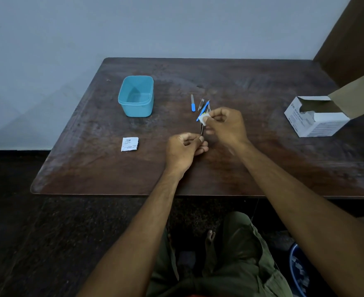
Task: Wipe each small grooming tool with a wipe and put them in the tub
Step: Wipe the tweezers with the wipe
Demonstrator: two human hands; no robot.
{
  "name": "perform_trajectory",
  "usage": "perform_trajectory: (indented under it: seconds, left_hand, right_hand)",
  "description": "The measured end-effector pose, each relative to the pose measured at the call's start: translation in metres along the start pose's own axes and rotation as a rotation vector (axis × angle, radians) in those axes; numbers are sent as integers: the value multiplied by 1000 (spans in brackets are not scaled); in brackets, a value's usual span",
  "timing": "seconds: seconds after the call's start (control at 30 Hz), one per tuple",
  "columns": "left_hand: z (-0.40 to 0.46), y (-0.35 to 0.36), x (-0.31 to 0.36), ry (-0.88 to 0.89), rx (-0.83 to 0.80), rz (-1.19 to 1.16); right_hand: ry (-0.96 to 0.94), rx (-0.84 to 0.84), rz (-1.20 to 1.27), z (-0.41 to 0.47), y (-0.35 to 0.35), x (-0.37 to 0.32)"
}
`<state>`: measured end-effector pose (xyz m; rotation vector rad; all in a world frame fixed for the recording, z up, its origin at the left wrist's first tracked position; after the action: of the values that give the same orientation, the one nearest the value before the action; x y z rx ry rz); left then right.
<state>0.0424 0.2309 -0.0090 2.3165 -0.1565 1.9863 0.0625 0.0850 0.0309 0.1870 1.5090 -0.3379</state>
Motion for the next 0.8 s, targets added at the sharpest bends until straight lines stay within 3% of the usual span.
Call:
perform_trajectory:
  seconds: [0.3,0.53,0.8]
  left_hand:
    - [1,0,0,-111,-63,-145]
    - [1,-2,0,-116,-49,-171]
    - [0,-2,0,-80,-28,-110]
  right_hand:
    - [16,-22,153,-15,2,-2]
    - [-203,-72,-146,-19,3,-9]
    - [-268,-177,-336,-21,9,-18]
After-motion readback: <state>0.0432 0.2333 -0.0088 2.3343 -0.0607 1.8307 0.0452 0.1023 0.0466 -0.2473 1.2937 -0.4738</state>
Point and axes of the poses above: each hand's wrist, its own z-axis towards the middle knuckle, its own y-axis out of the palm, x = y × z, the point moved 8 cm from there along z, towards the middle knuckle, and after that the axes turned 7 degrees about z, right-handed, at the moved point
